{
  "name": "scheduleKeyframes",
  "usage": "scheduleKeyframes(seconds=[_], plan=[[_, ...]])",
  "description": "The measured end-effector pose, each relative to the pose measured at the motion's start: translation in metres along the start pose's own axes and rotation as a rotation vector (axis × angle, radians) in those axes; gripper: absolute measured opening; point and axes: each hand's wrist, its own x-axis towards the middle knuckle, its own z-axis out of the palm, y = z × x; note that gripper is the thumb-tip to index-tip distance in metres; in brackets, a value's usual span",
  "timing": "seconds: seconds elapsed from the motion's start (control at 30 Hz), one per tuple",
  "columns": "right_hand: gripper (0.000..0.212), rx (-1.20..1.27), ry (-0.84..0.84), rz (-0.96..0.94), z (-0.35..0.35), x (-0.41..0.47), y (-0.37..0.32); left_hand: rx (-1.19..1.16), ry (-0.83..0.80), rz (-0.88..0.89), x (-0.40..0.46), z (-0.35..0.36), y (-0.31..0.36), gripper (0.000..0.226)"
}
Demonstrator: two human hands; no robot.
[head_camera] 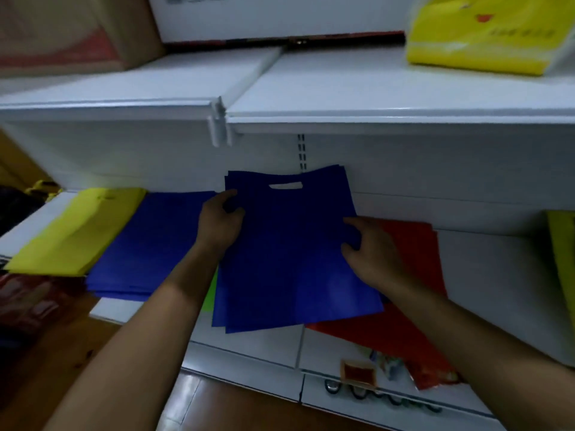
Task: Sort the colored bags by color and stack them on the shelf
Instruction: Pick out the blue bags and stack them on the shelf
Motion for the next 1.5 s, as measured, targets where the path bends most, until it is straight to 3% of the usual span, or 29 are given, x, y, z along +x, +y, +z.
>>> scheduleKeyframes(seconds=[0.27, 0.47, 0.83, 1.0, 1.1, 1.2, 1.33, 1.5], plan=[[0.054, 0.089, -0.164, -0.121, 0.074, 0.005, -0.059, 0.033, 0.196, -0.070, -0.026, -0.098, -0.046, 0.051], [0.053, 0.128, -0.232, -0.121, 0.140, 0.005, -0.096, 0.174, 0.230, -0.141, -0.020, -0.159, -0.084, 0.049], [0.061, -0.090, -0.270, 0.013, 0.275, 0.073, -0.178, 0.312, 0.149, -0.025, 0.116, -0.241, -0.188, 0.044], [0.062, -0.188, -0.253, 0.098, 0.315, 0.096, -0.184, 0.339, -0.014, 0.007, 0.171, -0.241, -0.216, 0.046], [0.063, -0.236, -0.234, 0.163, 0.327, 0.109, -0.174, 0.459, -0.167, 0.029, 0.198, -0.225, -0.233, 0.060], [0.071, -0.316, -0.299, 0.222, 0.330, 0.118, -0.161, 0.531, -0.284, 0.045, 0.215, -0.202, -0.246, 0.063], [0.078, -0.438, -0.373, 0.252, 0.335, 0.122, -0.151, 0.511, -0.298, -0.045, 0.222, -0.182, -0.262, 0.075], [0.075, -0.489, -0.289, 0.206, 0.318, 0.115, -0.146, 0.521, -0.240, 0.014, 0.228, -0.170, -0.255, 0.078]])
